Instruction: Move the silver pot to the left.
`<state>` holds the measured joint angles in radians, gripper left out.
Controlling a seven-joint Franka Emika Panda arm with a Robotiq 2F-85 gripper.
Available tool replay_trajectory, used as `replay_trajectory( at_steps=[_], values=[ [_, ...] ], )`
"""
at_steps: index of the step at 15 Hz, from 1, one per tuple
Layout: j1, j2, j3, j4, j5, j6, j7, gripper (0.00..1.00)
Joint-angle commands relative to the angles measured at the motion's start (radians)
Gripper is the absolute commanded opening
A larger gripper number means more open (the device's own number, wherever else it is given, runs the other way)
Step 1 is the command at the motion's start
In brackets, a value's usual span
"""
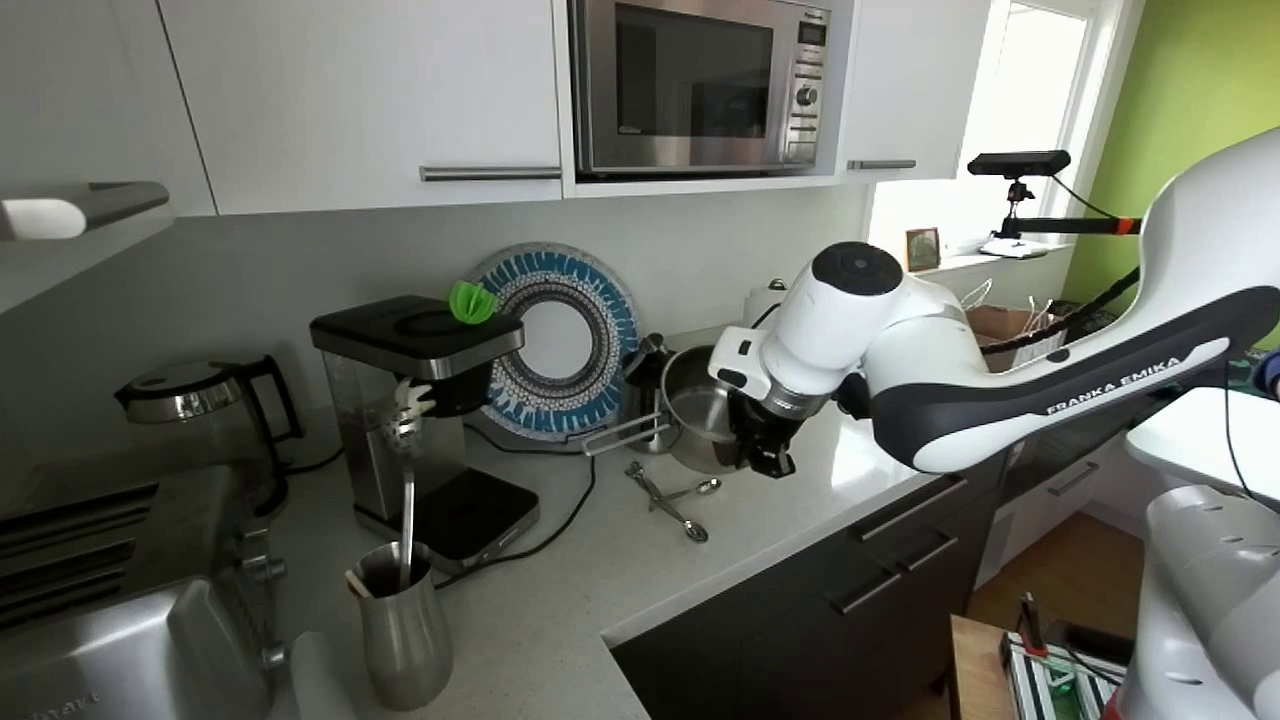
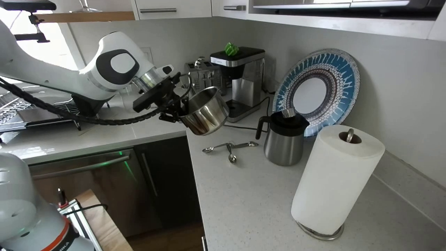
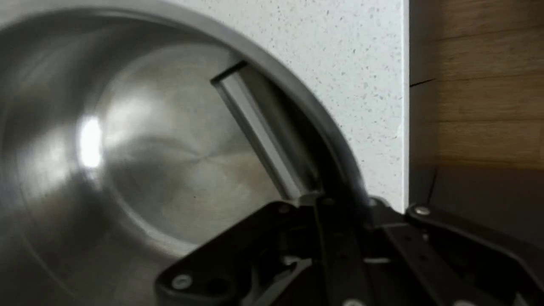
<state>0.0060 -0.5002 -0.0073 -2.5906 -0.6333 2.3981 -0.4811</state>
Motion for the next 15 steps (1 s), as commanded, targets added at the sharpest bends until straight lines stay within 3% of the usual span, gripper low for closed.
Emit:
replay_trajectory(
  at_steps=[1,5,7,9,10,14,15],
  values=[
    [0.014,0.07,-0.063,0.058,-0.059,0.039,-0.197,0.01],
    [0.055,0.158,-0.111,0.153,0.037,0.077,-0.484,0.01],
    [0.068,0.16,-0.081,0.17,0.06,0.048,-0.581,0.01],
    [0.07,0.163,-0.057,0.149,0.043,0.057,-0.652,0.01],
    [0.043,0.172,-0.054,0.143,0.047,0.067,-0.582,0.03],
    [0.054,0.184,-0.037,0.143,0.047,0.067,-0.627,0.01],
    [0.083,0.204,-0.046,0.146,0.082,0.093,-0.698,0.01]
  ],
)
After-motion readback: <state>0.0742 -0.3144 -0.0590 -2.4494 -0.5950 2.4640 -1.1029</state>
